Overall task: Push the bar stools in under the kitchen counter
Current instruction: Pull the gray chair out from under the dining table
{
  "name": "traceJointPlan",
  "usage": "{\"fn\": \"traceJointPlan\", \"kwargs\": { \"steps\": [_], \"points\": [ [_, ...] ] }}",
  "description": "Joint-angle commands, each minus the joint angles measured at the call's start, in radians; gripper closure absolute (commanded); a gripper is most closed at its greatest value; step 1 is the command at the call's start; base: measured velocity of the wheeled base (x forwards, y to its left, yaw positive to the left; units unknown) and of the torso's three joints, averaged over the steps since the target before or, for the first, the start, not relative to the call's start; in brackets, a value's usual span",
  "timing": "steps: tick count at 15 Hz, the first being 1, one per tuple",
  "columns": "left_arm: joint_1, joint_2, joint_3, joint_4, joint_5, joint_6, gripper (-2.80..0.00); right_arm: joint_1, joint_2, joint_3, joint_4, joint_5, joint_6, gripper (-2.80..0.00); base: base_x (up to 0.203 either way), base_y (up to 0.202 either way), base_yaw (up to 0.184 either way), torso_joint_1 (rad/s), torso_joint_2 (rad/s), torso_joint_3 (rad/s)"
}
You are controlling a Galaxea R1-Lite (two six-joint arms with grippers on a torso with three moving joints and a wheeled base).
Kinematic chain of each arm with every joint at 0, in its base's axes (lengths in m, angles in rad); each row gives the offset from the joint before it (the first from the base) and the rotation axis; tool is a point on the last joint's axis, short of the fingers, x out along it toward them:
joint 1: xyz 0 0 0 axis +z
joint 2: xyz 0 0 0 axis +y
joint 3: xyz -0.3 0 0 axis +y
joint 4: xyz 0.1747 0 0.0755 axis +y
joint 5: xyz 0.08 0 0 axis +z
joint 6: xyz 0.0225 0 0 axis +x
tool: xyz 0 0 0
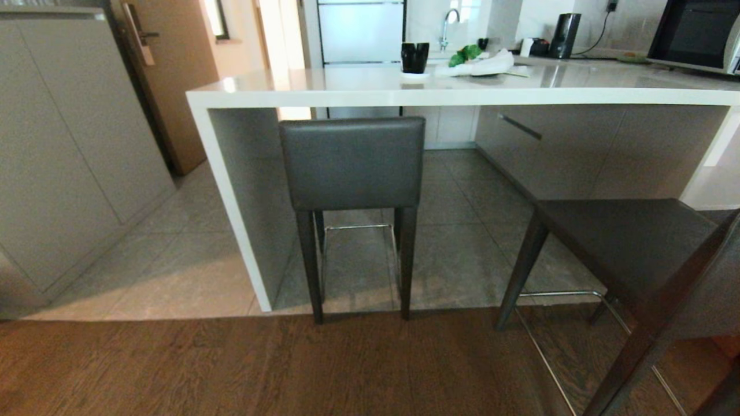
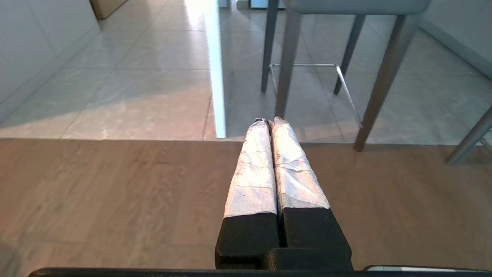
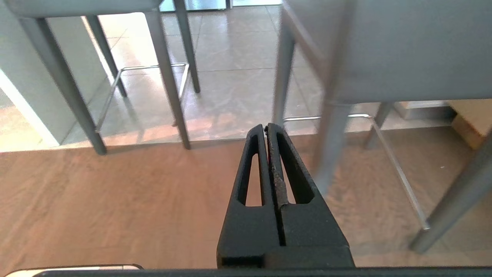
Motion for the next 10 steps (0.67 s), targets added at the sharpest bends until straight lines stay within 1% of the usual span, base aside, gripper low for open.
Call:
{"fn": "traceJointPlan", "kwargs": {
  "steps": [1,3,4,8,9,10],
  "points": [
    [0.000,0.000,0.002,0.000,0.000,-0.001,0.00,0.000,0.002,0.000,0.000,0.000,0.000,0.00,0.000,0.197,-0.002,-0.002,0.00,0.007],
    [0.000,-0.002,0.002,0.001,0.000,-0.002,0.00,0.000,0.002,0.000,0.000,0.000,0.000,0.00,0.000,0.152,-0.006,0.000,0.00,0.000],
    [0.000,0.000,0.002,-0.001,0.000,-0.002,0.00,0.000,0.002,0.000,0.000,0.000,0.000,0.00,0.000,0.071,-0.001,-0.001,0.00,0.002],
    [0.000,-0.002,0.002,-0.001,0.000,-0.001,0.00,0.000,0.002,0.000,0.000,0.000,0.000,0.00,0.000,0.000,0.000,0.000,0.00,0.000],
    [0.001,0.000,0.002,0.000,0.000,-0.001,0.00,0.000,0.002,0.000,0.000,0.000,0.000,0.00,0.085,-0.001,-0.001,-0.007,0.00,0.002],
    [0.000,0.000,0.002,0.001,0.000,-0.001,0.00,0.000,0.002,0.000,0.000,0.000,0.000,0.00,0.174,0.000,0.000,0.003,0.00,0.002]
  ]
}}
